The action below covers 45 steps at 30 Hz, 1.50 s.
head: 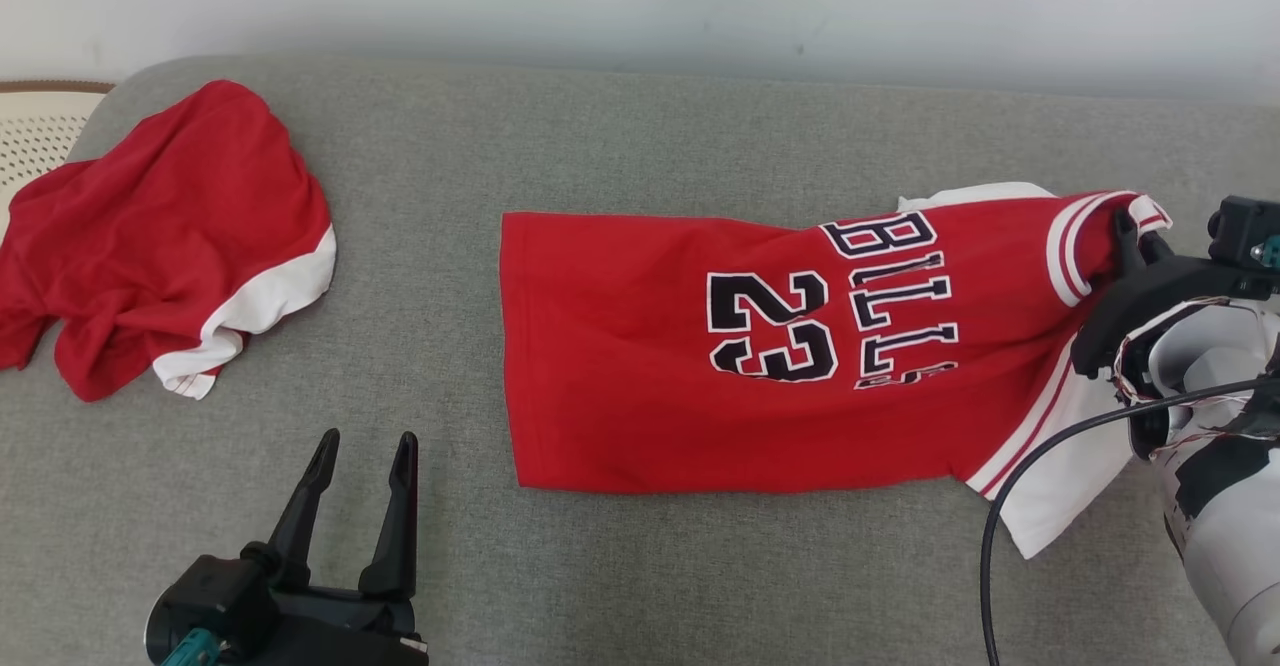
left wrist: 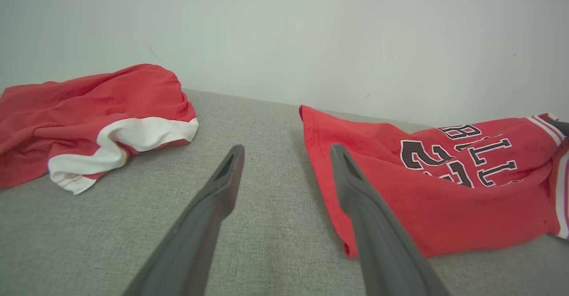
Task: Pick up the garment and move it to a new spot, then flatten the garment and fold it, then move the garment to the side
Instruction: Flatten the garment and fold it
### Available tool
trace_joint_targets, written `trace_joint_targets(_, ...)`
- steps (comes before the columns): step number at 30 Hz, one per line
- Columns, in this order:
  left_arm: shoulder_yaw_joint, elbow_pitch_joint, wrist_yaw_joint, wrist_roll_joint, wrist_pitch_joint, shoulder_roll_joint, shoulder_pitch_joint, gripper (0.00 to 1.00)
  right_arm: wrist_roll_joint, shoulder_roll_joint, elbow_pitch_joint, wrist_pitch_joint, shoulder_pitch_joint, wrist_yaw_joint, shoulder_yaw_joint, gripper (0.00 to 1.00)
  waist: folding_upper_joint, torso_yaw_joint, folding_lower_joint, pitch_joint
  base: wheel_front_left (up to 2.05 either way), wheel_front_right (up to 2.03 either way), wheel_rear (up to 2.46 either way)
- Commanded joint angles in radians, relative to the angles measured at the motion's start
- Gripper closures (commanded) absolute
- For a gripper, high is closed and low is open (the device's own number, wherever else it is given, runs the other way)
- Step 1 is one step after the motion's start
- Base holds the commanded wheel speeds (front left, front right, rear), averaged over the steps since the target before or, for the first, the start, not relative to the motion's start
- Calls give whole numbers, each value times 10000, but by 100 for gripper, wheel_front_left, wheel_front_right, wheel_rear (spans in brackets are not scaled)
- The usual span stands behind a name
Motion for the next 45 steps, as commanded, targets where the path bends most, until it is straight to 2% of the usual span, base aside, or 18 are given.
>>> trace_joint_targets(1,-15,35,46,-57,-44,3,-81,0,-153,2,242,-112,-99,5,-6,90,-1,113,-1,78,0,0,0)
trace_joint_targets(2,-25,46,43,-62,-44,2,-82,0,-212,0,321,-137,-119,5,-3,6,-1,123,-1,77,0,0,0)
trace_joint_targets(3,-34,50,48,-70,-44,1,-73,0,-237,20,431,-145,-89,5,1,0,-1,123,-1,64,0,0,0)
trace_joint_targets(12,-32,106,159,-158,-44,1,208,0,-216,214,667,-290,604,5,97,0,-1,-150,-1,-319,0,0,0)
trace_joint_targets(25,-20,-89,319,-234,-44,2,565,0,-73,-57,-771,-312,2563,5,-389,0,-1,-692,-1,-682,0,0,0)
trace_joint_targets(36,-37,-154,271,-251,-44,1,533,0,28,229,-42,-117,2831,5,-462,0,-1,-600,-1,-493,0,0,0)
trace_joint_targets(37,-45,-143,264,-245,-44,1,513,0,38,236,78,-60,2798,5,-472,12,-1,-577,-1,-480,0,0,0)
trace_joint_targets(38,-51,-128,255,-235,-44,0,495,0,44,258,153,-52,2766,5,-459,53,-1,-550,-1,-469,0,0,0)
trace_joint_targets(39,-46,-121,255,-224,-44,1,488,0,77,301,182,-70,2731,5,-439,99,-1,-533,-1,-464,0,0,0)
trace_joint_targets(45,66,-62,277,-202,-44,0,626,0,243,338,-28,-224,2805,5,-325,100,-1,-606,-1,-611,0,0,0)
